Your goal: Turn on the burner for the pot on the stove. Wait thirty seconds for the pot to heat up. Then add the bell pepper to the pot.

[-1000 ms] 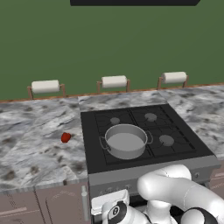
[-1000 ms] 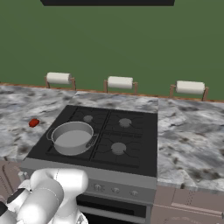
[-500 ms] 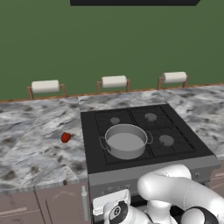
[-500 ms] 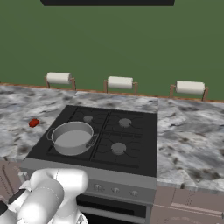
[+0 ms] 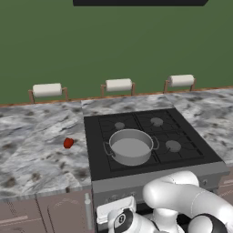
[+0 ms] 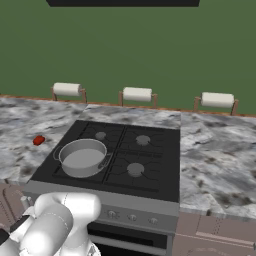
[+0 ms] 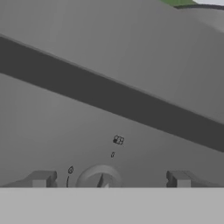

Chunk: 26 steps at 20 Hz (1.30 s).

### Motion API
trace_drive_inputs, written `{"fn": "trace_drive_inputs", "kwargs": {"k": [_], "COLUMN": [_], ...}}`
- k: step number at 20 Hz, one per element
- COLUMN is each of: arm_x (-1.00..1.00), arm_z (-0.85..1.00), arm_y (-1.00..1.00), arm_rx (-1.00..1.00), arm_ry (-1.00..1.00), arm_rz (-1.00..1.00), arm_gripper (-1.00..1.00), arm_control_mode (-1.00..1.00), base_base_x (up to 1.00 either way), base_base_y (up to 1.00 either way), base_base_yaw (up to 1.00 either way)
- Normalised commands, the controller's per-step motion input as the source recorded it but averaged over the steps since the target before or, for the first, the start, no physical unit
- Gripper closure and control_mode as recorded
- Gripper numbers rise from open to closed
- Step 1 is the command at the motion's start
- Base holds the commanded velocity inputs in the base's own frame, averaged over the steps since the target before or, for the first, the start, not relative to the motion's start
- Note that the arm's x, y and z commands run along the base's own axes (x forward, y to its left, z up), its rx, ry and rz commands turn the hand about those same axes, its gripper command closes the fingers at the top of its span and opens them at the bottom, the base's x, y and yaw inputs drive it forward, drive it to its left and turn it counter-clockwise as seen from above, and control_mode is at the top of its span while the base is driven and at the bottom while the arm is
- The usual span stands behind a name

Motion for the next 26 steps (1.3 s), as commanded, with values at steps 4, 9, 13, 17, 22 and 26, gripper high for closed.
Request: {"fn": "trace_drive_inputs", "kwargs": {"k": [4,9,13,17,22,26], "arm_x": [0.19,0.12,0.0,0.0,0.0,0.0], "arm_z": [0.0,0.0,0.0,0.0,0.0,0.0], "arm_y": [0.0,0.0,0.0,-0.19,-0.09,0.0], "arm_rx": [0.0,0.0,0.0,0.06,0.03,0.0], "arm_ry": [0.0,0.0,0.0,0.0,0.0,0.0], "arm_rz": [0.0,0.0,0.0,0.0,0.0,0.0], "arm_gripper": [-1.0,-1.0,-1.0,-1.0,-1.0,-1.0], "arm_control_mode": [-1.0,-1.0,-1.0,-1.0,-1.0,-1.0], "base_base_x": [0.0,0.0,0.0,0.0,0.0,0.0], "base_base_y": [0.0,0.0,0.0,0.0,0.0,0.0], "base_base_yaw": [0.0,0.0,0.0,0.0,0.0,0.0]}}
